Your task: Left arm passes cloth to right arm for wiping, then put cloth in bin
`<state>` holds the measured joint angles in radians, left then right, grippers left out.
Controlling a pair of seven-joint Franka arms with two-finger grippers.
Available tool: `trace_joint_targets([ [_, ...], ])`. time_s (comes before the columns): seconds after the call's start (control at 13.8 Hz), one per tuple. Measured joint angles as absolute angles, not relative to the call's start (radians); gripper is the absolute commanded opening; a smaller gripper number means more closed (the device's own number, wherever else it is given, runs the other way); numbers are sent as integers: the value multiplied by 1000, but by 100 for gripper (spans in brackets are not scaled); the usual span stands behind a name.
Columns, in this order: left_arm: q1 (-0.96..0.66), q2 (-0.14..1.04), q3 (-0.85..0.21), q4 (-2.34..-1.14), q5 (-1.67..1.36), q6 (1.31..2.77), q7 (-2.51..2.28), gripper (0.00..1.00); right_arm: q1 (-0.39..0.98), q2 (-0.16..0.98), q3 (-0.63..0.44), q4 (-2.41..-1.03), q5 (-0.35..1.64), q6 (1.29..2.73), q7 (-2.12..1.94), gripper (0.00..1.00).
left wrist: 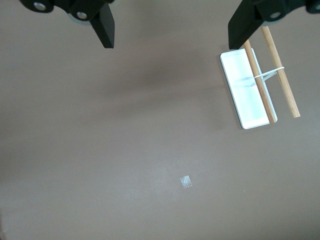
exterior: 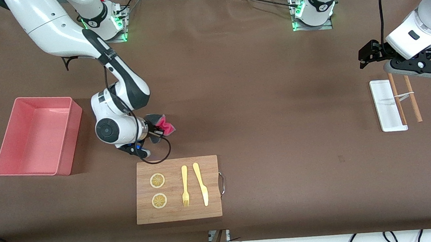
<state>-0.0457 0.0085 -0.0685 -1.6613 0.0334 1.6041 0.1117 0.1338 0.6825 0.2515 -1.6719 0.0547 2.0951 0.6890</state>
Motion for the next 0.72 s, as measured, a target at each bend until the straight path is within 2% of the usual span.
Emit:
trace_joint_targets([
  [0.72, -46, 9, -70, -1657, 34, 1604, 102, 100, 80, 647, 73, -1667, 55, 1973, 293, 0],
])
